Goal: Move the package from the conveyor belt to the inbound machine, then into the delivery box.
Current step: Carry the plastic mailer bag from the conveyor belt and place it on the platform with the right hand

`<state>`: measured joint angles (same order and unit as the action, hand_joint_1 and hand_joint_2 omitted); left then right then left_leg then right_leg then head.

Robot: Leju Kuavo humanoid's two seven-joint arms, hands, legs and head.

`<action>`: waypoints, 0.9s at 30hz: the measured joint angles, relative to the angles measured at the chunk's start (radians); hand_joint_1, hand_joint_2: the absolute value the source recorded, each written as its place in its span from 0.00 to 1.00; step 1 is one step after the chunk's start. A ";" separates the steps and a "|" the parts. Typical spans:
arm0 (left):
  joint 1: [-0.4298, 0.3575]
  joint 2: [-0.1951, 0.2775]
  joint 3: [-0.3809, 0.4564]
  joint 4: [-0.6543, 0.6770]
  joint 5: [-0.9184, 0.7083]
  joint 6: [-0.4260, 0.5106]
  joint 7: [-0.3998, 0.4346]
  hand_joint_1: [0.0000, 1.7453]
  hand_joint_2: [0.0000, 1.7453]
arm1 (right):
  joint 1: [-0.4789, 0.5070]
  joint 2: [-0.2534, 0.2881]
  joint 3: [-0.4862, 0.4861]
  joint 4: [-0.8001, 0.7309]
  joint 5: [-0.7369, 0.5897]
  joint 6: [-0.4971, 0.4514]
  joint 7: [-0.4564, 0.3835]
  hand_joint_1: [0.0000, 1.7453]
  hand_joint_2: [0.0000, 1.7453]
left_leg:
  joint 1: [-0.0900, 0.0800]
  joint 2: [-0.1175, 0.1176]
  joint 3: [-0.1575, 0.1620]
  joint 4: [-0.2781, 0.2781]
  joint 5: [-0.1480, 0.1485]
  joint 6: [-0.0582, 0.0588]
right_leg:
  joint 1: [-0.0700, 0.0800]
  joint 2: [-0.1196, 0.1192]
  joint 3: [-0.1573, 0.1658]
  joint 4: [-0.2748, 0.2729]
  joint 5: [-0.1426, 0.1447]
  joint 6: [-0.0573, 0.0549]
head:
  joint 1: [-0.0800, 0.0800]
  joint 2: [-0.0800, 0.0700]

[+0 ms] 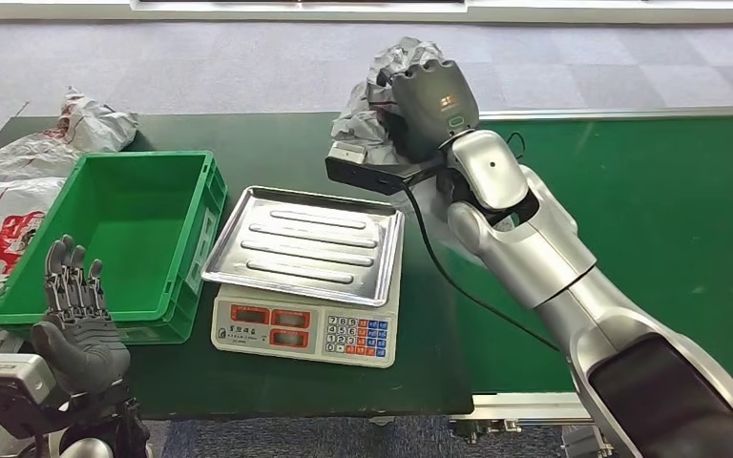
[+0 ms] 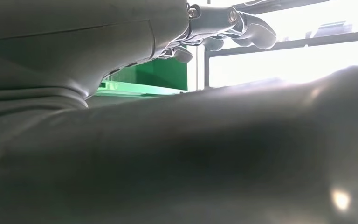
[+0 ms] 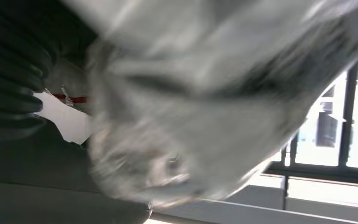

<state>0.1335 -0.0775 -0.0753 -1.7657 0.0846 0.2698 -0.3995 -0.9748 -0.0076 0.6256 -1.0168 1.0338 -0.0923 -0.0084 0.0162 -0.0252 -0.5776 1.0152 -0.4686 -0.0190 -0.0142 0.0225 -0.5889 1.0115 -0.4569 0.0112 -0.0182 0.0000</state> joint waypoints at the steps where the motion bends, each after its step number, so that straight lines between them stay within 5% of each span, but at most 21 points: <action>1: -0.001 0.002 0.000 0.001 0.005 0.000 -0.001 0.00 0.00 | -0.002 0.014 0.009 0.003 -0.009 0.000 -0.007 1.00 1.00 | 0.000 0.001 0.000 0.000 0.000 0.000 | 0.000 0.000 0.000 0.000 0.000 0.000 | 0.000 0.000; 11: -0.016 0.004 -0.001 0.005 0.027 0.016 -0.009 0.00 0.00 | 0.002 0.191 0.113 0.009 -0.103 0.004 -0.050 1.00 1.00 | 0.002 0.001 0.000 0.000 0.001 -0.002 | 0.003 0.002 -0.003 0.002 -0.001 -0.003 | 0.000 0.000; 21: -0.031 0.004 -0.008 0.023 0.036 0.013 -0.002 0.00 0.00 | 0.018 0.232 0.148 0.048 -0.134 -0.013 -0.069 1.00 1.00 | 0.002 0.001 -0.001 0.000 0.001 -0.003 | 0.003 0.001 -0.003 0.002 0.000 -0.004 | 0.000 0.000; 25: -0.035 0.003 -0.013 0.031 0.042 0.008 -0.002 0.00 0.00 | 0.023 0.251 0.163 0.096 -0.134 -0.006 -0.075 0.02 1.00 | 0.002 0.001 0.000 0.000 0.001 -0.003 | 0.003 0.001 -0.003 0.002 0.000 -0.004 | 0.000 0.000; 27: -0.036 0.002 -0.015 0.033 0.038 0.002 0.003 0.00 0.00 | 0.031 0.257 0.170 0.135 -0.134 -0.014 -0.075 0.00 1.00 | 0.002 0.001 -0.001 0.000 0.001 -0.003 | 0.003 0.001 -0.003 0.002 0.000 -0.004 | 0.000 0.000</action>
<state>0.0979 -0.0754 -0.0903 -1.7331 0.1223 0.2714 -0.3965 -0.9438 0.2493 0.7954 -0.8819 0.8994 -0.1060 -0.0835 0.0185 -0.0241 -0.5782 1.0149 -0.4674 -0.0219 -0.0108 0.0230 -0.5919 1.0130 -0.4567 0.0073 -0.0187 0.0000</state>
